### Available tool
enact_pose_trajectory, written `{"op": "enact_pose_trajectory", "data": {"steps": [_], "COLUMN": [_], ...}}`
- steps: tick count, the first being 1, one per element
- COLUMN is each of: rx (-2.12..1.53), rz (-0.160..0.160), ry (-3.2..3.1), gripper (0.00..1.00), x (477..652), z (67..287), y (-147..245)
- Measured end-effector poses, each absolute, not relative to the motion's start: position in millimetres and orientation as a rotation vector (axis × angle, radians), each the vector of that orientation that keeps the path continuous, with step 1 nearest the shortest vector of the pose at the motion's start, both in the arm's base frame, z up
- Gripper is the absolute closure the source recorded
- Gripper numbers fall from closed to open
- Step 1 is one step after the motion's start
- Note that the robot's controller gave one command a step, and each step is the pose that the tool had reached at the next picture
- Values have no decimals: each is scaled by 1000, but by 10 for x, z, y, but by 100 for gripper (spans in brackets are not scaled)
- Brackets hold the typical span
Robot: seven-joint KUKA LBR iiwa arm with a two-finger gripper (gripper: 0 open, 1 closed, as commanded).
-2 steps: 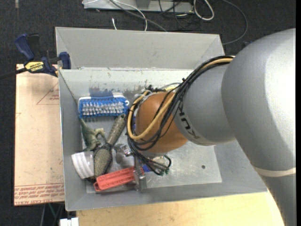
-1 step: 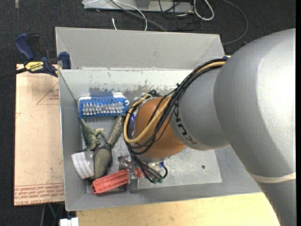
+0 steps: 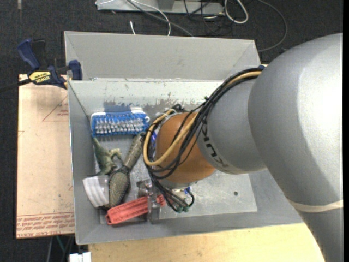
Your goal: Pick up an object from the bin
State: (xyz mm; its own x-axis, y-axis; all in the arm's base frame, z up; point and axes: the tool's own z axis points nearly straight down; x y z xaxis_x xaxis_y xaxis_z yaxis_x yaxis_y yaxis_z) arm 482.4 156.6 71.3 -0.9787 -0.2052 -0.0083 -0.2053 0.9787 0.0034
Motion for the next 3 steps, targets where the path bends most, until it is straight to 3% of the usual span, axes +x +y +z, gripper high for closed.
{"op": "enact_pose_trajectory", "data": {"steps": [1, 3], "rx": [-326, -326], "rz": [3, 2], "ry": [3131, 3136], "gripper": [100, 100], "x": [4780, 4773], "z": [1089, 1513], "y": [1560, 1560]}}
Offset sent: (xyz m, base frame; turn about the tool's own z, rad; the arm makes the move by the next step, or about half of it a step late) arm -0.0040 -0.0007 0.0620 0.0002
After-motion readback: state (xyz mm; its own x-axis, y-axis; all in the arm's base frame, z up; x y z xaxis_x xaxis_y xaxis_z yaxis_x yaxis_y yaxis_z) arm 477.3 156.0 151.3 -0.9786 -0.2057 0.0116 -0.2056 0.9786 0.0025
